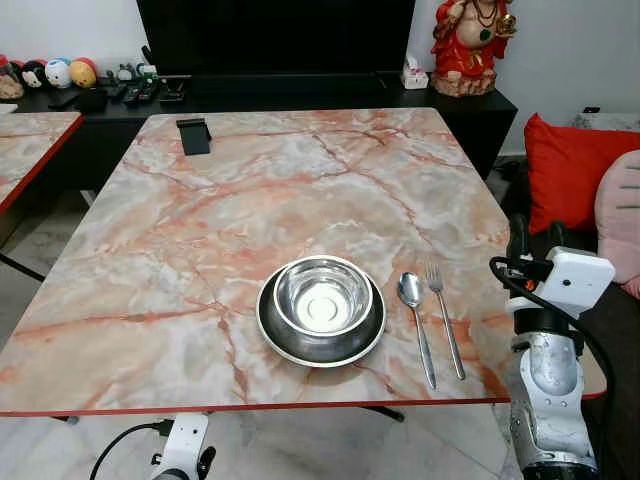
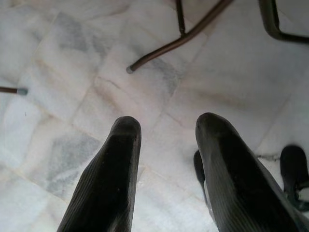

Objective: Setting the table

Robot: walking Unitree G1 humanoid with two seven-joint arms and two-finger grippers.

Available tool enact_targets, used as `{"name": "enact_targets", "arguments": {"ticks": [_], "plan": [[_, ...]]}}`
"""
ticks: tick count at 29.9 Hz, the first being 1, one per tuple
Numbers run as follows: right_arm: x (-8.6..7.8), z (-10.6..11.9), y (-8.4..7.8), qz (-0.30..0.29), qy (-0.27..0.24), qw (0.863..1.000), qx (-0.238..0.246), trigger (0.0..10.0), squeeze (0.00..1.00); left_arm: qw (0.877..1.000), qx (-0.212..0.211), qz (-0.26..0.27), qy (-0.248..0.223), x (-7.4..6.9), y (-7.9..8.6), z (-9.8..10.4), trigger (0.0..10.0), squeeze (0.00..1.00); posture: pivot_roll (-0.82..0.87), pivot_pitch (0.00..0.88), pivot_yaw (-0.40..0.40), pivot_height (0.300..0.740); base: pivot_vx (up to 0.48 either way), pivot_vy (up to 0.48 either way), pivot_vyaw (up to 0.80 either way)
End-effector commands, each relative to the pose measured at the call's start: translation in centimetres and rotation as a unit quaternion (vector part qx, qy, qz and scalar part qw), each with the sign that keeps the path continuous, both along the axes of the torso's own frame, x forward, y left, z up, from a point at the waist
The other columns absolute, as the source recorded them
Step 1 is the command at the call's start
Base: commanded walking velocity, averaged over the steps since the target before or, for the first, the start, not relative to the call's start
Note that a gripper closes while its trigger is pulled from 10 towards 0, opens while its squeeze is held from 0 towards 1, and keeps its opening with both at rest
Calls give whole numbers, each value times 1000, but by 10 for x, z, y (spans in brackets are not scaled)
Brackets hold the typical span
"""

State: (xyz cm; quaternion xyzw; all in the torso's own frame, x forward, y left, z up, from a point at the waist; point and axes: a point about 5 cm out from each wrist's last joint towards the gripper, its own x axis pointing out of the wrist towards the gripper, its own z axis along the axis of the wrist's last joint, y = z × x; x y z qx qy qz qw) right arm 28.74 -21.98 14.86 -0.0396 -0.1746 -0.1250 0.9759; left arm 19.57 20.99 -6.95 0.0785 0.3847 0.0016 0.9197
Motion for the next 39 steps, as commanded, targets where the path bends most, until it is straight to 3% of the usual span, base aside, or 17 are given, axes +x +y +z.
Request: {"name": "enact_targets", "arguments": {"ticks": [1,9,39], "plan": [[3,7,7,10,-13,1000,-8,10000,0,1000,0,12,4,-1,4,0,10000,0,-34,0,9,740,0,296,0],[8,11,12,17,-19,1000,-17,10000,0,1000,-1,20,-1,-1,6,1,10000,0,-28,0,7,740,0,329,559],[14,14,18,29,-17,999,-6,10000,0,1000,-6,18,-9,5,2,3,10000,0,-28,0,6,740,0,426,0]]}}
